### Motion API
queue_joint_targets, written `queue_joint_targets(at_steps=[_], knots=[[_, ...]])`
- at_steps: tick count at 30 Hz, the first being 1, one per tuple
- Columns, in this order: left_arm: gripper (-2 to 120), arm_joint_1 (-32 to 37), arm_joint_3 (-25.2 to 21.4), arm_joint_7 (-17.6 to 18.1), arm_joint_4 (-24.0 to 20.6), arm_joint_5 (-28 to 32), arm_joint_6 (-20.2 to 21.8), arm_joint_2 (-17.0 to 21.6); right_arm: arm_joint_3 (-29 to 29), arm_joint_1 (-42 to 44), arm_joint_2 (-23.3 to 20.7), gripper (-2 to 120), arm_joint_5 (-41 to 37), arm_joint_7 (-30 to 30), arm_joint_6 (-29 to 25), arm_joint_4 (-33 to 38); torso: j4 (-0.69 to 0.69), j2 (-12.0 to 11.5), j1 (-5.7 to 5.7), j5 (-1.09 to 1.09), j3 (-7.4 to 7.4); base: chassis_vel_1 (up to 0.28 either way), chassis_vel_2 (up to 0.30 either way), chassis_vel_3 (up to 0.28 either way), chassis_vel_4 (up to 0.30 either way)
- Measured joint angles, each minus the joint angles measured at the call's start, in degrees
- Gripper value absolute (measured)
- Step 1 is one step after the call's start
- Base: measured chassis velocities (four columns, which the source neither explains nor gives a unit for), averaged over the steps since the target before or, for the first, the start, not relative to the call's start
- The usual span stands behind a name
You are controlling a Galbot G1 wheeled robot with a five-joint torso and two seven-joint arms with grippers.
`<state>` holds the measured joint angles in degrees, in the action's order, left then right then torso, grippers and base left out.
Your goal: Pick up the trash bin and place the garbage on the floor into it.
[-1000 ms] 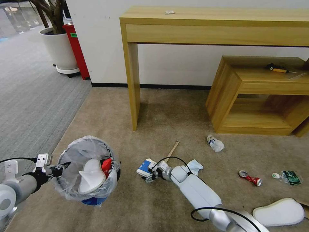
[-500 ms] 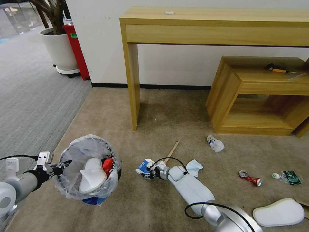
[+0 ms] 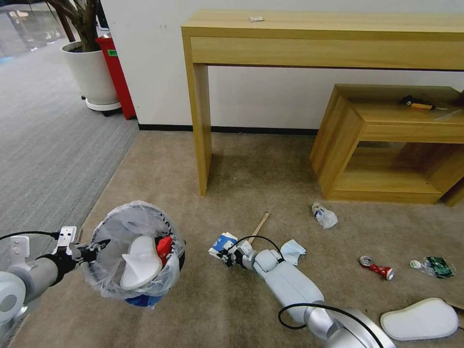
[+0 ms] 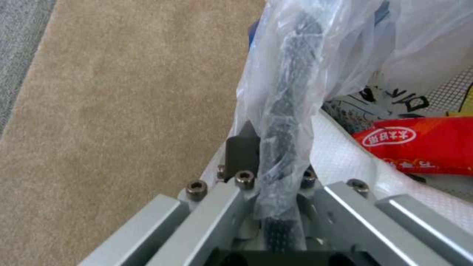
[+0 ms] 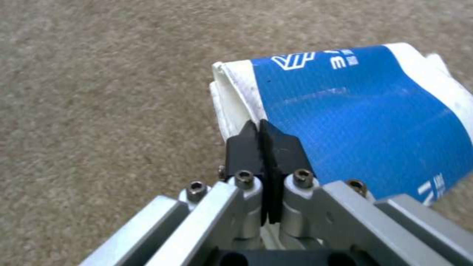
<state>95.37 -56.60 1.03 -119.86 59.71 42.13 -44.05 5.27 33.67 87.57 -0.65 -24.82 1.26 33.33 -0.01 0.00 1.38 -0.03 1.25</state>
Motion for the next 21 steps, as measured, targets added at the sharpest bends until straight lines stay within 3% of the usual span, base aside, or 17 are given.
queue_joint_targets(at_steps=[11, 21], knots=[[0, -0.39, 0.29, -0.05, -0.28, 0.15, 0.00, 0.34, -1.39, 2.99, -3.33, 0, -1.19, 2.60, 0.33, 8.86, 0.01, 0.00, 0.00, 0.00, 0.00, 0.000, 0.000, 0.000, 0.000], [0, -1.32, 1.36, -0.06, -0.30, 0.31, 0.00, 1.10, -3.47, 6.25, -7.94, 0, -4.50, 4.39, 2.09, 24.51, 0.01, 0.00, 0.00, 0.02, 0.00, 0.000, 0.000, 0.000, 0.000]])
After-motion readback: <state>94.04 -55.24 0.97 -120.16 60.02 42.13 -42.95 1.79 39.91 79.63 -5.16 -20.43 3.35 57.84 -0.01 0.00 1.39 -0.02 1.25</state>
